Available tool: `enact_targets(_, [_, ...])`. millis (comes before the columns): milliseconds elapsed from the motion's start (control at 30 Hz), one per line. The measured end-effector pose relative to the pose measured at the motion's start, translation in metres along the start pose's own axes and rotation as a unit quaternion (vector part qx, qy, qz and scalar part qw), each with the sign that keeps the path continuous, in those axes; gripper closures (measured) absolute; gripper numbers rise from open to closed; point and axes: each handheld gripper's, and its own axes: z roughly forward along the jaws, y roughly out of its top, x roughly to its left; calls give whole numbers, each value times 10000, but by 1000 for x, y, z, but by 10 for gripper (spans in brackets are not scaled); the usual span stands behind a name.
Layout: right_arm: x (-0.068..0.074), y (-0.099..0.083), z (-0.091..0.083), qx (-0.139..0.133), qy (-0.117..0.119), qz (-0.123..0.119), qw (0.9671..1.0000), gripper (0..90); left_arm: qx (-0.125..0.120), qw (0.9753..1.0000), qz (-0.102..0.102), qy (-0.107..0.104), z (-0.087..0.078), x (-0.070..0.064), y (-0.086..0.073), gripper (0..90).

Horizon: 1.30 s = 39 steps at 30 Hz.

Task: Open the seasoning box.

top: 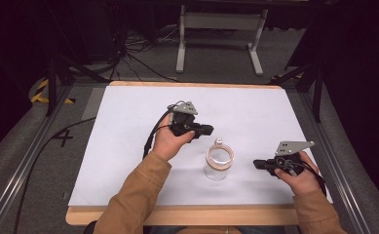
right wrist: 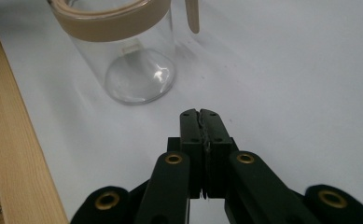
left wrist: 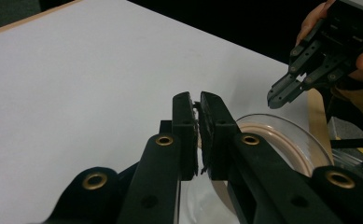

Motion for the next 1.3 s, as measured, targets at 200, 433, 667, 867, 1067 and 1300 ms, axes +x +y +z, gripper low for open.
enact_targets(200, [3,-4,-2,24,-3,12,10000,894,170,9997,-115,-137,20,0,-2,843])
enact_targets(433, [6,-6,-1,61,-3,8,10000,892,214,9994,-144,-226,29,0,-2,856])
enact_targets(667, [9,-6,2,77,33,-18,10000,892,315,9992,-77,-241,30,0,-1,872])
enact_targets(867, [14,-2,4,18,144,-100,9998,894,308,9992,-74,-242,30,0,-1,874])
enact_targets(1067, [24,7,3,-308,507,-101,9982,896,287,9990,-169,-288,30,2,-2,873])
enact_targets(1300, [37,16,6,-446,642,-244,9966,898,280,9988,-196,-340,31,4,-2,873])
